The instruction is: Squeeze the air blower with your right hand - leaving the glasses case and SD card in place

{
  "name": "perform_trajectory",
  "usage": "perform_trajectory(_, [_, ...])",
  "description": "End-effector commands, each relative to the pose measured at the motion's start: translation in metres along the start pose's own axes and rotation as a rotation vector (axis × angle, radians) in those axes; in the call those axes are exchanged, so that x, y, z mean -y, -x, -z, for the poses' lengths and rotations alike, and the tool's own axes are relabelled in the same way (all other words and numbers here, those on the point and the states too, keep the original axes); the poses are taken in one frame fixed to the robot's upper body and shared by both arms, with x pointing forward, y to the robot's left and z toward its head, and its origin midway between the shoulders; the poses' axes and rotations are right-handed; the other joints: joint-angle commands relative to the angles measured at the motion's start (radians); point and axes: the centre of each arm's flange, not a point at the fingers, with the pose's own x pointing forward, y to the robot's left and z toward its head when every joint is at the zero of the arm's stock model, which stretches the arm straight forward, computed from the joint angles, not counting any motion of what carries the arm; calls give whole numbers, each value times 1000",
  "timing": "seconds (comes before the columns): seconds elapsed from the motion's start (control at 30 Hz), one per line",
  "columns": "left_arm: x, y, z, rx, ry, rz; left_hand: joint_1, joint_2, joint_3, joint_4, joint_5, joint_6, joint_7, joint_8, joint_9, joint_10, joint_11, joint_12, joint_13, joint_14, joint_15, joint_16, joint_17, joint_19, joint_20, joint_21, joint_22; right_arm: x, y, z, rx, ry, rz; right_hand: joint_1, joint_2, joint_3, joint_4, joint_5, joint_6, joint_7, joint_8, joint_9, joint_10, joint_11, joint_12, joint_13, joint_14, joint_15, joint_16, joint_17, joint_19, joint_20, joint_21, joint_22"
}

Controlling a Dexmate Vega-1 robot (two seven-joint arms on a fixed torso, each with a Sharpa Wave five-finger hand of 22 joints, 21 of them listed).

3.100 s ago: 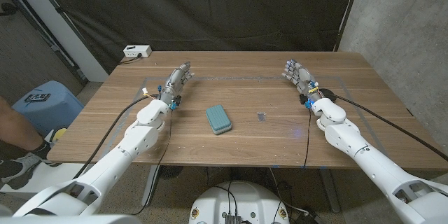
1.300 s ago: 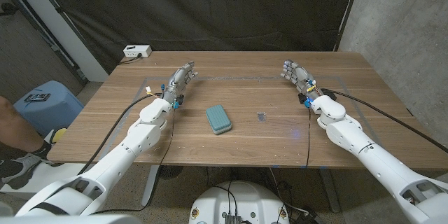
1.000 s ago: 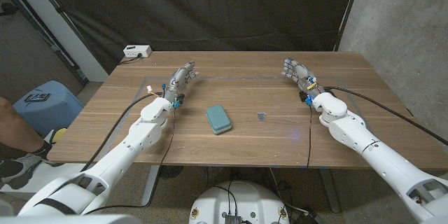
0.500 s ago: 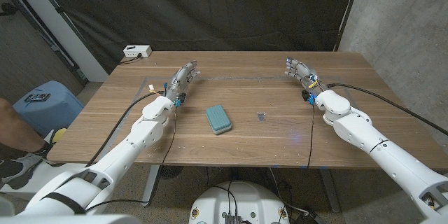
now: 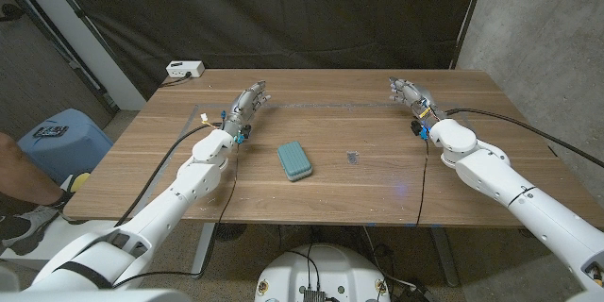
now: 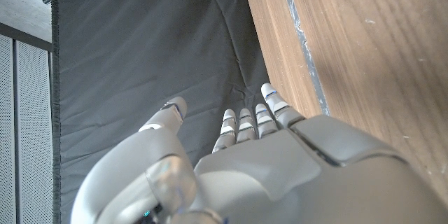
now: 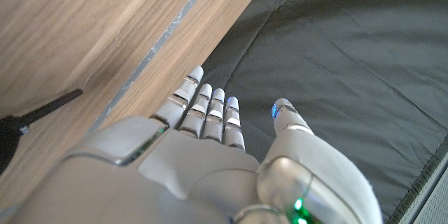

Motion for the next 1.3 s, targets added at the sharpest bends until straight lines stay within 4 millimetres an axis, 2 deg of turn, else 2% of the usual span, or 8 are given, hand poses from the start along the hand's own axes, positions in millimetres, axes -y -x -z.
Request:
perform_trajectory(0.03, [2, 3, 1, -6, 1, -6, 11, 3, 0, -4, 4, 0, 3, 4, 3, -1, 7, 6, 4, 1, 9, 6, 2, 10, 1, -3, 2, 14, 4, -14, -48, 160, 60, 17, -9, 1, -15, 8, 12, 3, 10, 5, 14, 3, 6, 3, 17, 5, 9, -4, 13, 7, -4, 2])
perform_trajectory(0.13, [4, 2, 2, -8, 5, -4, 12, 3, -1, -5, 4, 0, 3, 4, 3, -1, 7, 6, 4, 1, 10, 6, 2, 10, 0, -4, 2, 18, 4, -18, -61, 217, 64, 31, -17, 2, -31, 9, 19, 7, 12, 5, 25, 6, 10, 4, 26, 7, 11, -9, 20, 10, -6, 2])
perform_trajectory(0.5, [7, -3, 3, -10, 13, -3, 14, 3, -1, -8, 5, 0, 3, 4, 3, -1, 7, 6, 4, 1, 9, 6, 2, 12, 0, -8, 3, 33, 8, -21, -111, 340, 49, 59, -32, 4, -59, 11, 31, 12, 15, 5, 32, 8, 11, 6, 38, 7, 12, -19, 34, 13, -9, 2])
perform_trajectory(0.77, [11, -8, 4, -11, 13, 1, 15, 3, -1, -9, 5, 1, 3, 4, 3, 0, 6, 6, 4, 1, 9, 6, 2, 13, 0, -10, 3, 45, 14, -21, -154, 411, 43, 101, -36, 14, -83, 17, 55, 8, 23, 6, 55, 0, 19, 11, 42, -1, 11, -27, 40, 9, -17, 2])
perform_trajectory(0.83, [12, -9, 5, -12, 13, 3, 15, 4, -2, -9, 5, 1, 3, 4, 3, 0, 7, 6, 4, 1, 9, 6, 2, 13, 1, -10, 3, 48, 17, -22, -161, 430, 46, 125, -43, 18, -91, 20, 61, 17, 24, 7, 64, 10, 22, 14, 49, 6, 11, -32, 53, 20, -18, 2])
perform_trajectory(1.03, [15, -11, 5, -17, 13, 6, 16, 4, -2, -10, 5, 2, 3, 4, 3, 0, 5, 6, 4, 1, 10, 6, 2, 14, 0, -12, 3, 56, 21, -23, -182, 482, 58, 157, -68, 17, -97, 21, 68, 33, 25, 8, 76, 22, 26, 19, 61, 20, 12, -39, 74, 39, -19, 2])
perform_trajectory(1.3, [15, -14, 5, -21, 9, 11, 17, 4, -3, -11, 5, 3, 2, 4, 3, 0, 6, 6, 4, 1, 10, 6, 2, 15, 1, -14, 3, 66, 24, -22, -206, 534, 70, 189, -86, 20, -101, 19, 72, 39, 27, 8, 81, 23, 27, 23, 61, 26, 9, -44, 82, 41, -24, 1])
